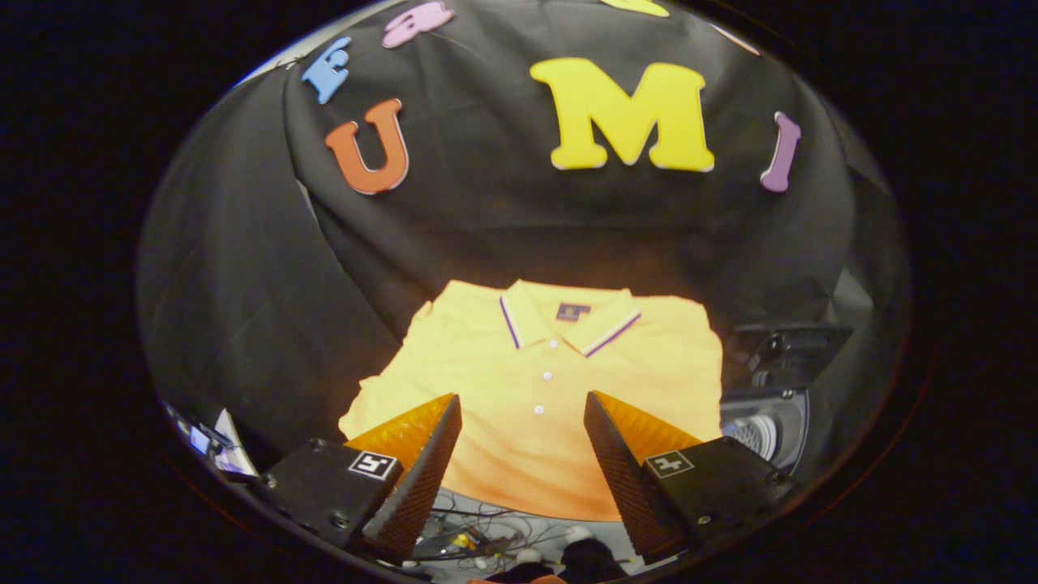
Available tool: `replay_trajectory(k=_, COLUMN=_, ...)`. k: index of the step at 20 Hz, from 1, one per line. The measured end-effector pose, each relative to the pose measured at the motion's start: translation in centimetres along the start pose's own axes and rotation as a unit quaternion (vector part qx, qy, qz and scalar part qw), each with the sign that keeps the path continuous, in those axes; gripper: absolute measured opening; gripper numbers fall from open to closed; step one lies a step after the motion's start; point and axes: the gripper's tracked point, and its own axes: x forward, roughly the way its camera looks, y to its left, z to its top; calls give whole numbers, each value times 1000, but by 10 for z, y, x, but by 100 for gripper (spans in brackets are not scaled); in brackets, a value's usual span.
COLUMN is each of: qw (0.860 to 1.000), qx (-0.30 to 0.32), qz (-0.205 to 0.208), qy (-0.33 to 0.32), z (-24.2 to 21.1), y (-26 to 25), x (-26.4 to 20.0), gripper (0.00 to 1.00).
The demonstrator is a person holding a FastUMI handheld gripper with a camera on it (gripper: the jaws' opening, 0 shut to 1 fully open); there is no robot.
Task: Put the clothes into the washing machine and then close the washing machine lid.
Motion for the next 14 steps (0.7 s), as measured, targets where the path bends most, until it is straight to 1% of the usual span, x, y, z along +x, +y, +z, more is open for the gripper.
replay_trajectory(k=1, qw=1000, qx=14, qz=0, qy=17, z=-1, y=0, x=8, gripper=96)
replay_trajectory(k=3, qw=999, qx=21, qz=-9, qy=38, z=3, y=-6, x=18, gripper=95)
replay_trajectory(k=7, qw=996, qx=1, qz=-43, qy=82, z=9, y=-9, x=38, gripper=95)
replay_trajectory(k=10, qw=988, qx=-8, qz=-67, qy=136, z=7, y=-8, x=50, gripper=95)
replay_trajectory(k=14, qw=980, qx=-2, qz=-70, qy=186, z=5, y=-4, x=63, gripper=95)
